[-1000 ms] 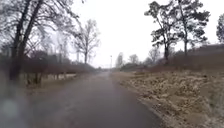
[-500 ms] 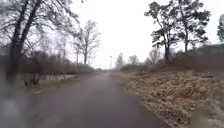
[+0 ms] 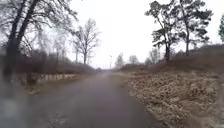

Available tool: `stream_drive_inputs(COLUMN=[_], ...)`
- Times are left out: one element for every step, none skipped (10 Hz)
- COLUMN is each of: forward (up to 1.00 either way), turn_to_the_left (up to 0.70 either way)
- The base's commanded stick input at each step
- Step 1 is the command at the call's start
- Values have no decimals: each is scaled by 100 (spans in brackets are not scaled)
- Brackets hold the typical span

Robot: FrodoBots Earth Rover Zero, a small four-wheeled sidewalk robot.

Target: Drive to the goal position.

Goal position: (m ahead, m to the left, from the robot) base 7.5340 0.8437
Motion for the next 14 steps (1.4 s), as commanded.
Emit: stream_drive_inputs(forward=[70,70,70,70,70,70,70,70,70,70,70,70,70,70], turn_to_the_left=[0,0,0,0,0,0,0,0,0,0,0,0,0,0])
